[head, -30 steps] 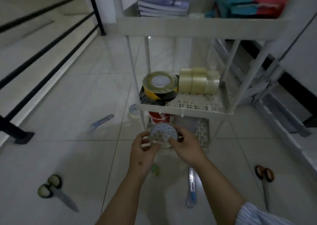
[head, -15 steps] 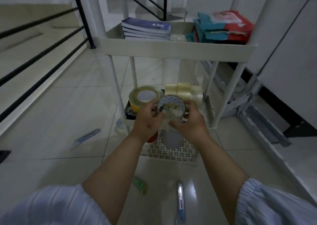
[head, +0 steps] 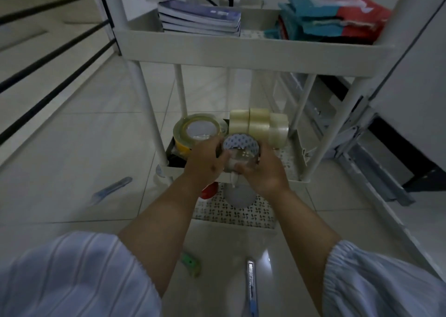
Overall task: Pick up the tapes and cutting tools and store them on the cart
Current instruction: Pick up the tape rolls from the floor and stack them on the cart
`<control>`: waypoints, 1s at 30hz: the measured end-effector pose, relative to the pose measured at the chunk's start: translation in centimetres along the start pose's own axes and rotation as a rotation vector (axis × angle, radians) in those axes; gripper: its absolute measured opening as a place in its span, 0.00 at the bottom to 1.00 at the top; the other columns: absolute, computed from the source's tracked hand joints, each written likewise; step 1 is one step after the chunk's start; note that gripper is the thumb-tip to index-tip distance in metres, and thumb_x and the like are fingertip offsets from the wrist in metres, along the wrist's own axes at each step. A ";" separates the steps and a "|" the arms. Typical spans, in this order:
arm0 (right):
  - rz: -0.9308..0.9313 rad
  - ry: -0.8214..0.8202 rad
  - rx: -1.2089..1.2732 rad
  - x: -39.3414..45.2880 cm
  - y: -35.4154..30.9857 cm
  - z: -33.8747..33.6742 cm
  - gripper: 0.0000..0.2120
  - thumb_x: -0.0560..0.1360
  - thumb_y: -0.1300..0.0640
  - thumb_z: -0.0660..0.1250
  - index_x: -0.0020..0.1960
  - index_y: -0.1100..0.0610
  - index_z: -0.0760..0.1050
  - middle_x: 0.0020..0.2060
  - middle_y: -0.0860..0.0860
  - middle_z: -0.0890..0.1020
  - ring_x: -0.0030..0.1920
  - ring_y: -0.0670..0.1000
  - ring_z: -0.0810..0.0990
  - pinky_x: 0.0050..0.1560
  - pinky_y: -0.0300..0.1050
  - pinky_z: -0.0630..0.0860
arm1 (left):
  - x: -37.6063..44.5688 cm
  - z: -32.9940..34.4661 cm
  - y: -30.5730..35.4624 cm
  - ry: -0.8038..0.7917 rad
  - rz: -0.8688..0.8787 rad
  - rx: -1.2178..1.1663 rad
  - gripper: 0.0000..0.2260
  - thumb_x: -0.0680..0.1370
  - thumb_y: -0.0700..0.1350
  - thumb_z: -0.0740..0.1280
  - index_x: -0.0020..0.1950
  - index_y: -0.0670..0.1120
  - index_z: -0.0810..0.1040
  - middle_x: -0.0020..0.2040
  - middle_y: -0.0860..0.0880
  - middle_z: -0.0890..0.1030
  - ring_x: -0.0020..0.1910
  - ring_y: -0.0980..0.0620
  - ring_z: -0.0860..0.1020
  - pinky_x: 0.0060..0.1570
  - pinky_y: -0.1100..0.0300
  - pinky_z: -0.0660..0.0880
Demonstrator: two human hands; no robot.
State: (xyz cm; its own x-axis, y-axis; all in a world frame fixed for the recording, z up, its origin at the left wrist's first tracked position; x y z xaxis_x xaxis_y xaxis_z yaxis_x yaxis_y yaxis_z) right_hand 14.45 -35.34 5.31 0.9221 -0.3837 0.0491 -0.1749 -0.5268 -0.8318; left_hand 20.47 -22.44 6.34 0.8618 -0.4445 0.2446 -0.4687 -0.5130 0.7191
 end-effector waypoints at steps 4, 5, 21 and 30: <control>0.026 -0.078 -0.143 -0.1 1.3 0.8 0.29 0.70 0.47 0.68 0.66 0.50 0.61 0.51 0.51 0.80 0.52 0.56 0.79 0.54 0.55 0.76 | -0.4 0.8 -1.4 -0.024 0.046 0.195 0.19 0.73 0.49 0.62 0.55 0.37 0.78 0.48 0.36 0.81 0.50 0.37 0.77 0.51 0.46 0.72; 0.023 -0.090 -0.188 -0.1 1.6 0.9 0.29 0.70 0.45 0.66 0.67 0.50 0.60 0.52 0.51 0.80 0.53 0.56 0.79 0.55 0.56 0.75 | -0.5 1.1 -1.7 -0.015 0.047 0.228 0.19 0.73 0.49 0.61 0.55 0.36 0.78 0.48 0.36 0.81 0.50 0.36 0.77 0.52 0.46 0.71; -0.386 -0.023 -0.043 -8.5 0.0 6.9 0.16 0.69 0.52 0.57 0.52 0.58 0.74 0.44 0.54 0.78 0.45 0.46 0.70 0.46 0.35 0.66 | -13.4 -0.9 -5.2 0.221 -0.135 0.111 0.15 0.73 0.44 0.60 0.57 0.42 0.77 0.63 0.41 0.73 0.62 0.43 0.72 0.60 0.58 0.66; -0.243 -0.200 -0.010 -9.2 -0.4 19.7 0.18 0.70 0.57 0.59 0.59 0.58 0.74 0.53 0.53 0.79 0.54 0.48 0.74 0.53 0.34 0.66 | -15.0 -3.7 -17.2 0.132 -0.288 0.090 0.20 0.73 0.48 0.58 0.62 0.41 0.73 0.63 0.40 0.72 0.64 0.42 0.70 0.63 0.57 0.63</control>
State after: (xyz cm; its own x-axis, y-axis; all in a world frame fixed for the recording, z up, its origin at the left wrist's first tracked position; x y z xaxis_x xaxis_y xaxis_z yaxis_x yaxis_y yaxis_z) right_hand 12.80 -16.66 -5.64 0.9867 -0.0896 0.1354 0.0564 -0.5925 -0.8036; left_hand 16.28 -4.24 -7.30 0.9764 -0.1757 0.1254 -0.2119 -0.6692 0.7123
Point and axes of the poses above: each hand's wrist, its own x-axis towards the middle knuckle, its own z-axis out of the palm, y = z × x, the point moved 1 cm from there along x, towards the middle knuckle
